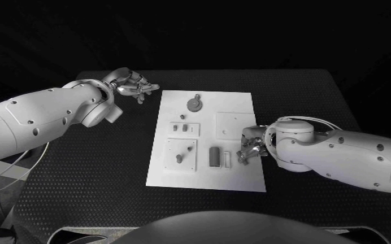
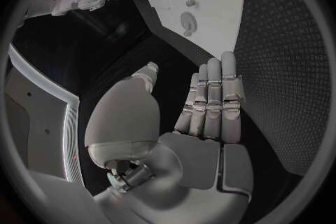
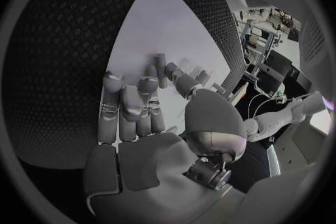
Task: Assemble the parts on the task board
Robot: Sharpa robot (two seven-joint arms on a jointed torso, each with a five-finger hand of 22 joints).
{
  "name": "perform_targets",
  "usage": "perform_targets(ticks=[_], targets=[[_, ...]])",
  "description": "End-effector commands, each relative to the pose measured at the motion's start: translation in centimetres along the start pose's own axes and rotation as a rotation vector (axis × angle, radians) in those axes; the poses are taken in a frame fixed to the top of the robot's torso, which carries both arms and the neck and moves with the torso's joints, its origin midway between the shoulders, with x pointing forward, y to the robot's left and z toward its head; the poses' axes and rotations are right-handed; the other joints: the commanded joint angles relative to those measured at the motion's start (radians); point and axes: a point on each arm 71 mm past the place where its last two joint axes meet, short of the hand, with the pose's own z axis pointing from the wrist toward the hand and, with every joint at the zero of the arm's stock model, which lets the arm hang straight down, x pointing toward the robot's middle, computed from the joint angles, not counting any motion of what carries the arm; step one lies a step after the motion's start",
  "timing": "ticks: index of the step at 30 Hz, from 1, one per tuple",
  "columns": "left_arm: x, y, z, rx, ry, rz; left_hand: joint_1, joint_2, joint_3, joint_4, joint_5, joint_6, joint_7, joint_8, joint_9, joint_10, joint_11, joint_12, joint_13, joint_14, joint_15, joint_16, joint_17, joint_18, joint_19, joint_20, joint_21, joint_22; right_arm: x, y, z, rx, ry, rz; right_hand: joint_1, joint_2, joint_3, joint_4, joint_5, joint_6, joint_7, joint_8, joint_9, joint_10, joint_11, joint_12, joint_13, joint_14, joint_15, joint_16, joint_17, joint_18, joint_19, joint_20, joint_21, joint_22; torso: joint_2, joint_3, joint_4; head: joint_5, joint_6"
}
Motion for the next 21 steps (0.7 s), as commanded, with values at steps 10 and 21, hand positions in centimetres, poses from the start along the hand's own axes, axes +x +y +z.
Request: perform_targets(ticks=[10,21], targets=[[0.22,-0.15,0.04,0.002,0.022,-0.003,0.0,0.006,-0.008,0.001,0.0,-0.001,-0.004,0.002,-0.002,0.002,-0.001,0.003,0.001,0.007,0.002,-0.006,0.001,0.065,0.005,0.0,-0.006,-0.001,-0.75,0.06,-0.36,-0.019,0.086,0.435,0.064,0.059,0.003,-0.004,0.003,-0.027,0.038,0.006,0.011,0.006,-0.002,0.003,-0.002,0.005,-0.002,0.006,-0.001,0.015,0.004,0.005,0.006,0.019,0.0,-0.0001,0.0004,0.0,0.002],[0.54,-0.4,0.08,0.008,0.036,-0.005,0.007,0.006,-0.013,0.001,0.0,-0.001,-0.004,0.001,-0.003,0.001,0.0,0.003,0.0,0.006,0.002,-0.008,0.002,0.065,0.005,0.0,-0.008,-0.002,-0.26,0.23,0.01,0.0,0.149,0.564,0.059,0.06,0.001,-0.004,0.003,-0.025,0.037,0.007,0.01,0.003,-0.003,0.001,-0.003,0.0,-0.003,0.002,-0.01,0.015,0.003,0.007,0.005,0.018,-0.004,-0.004,-0.0021,-0.007,0.009]])
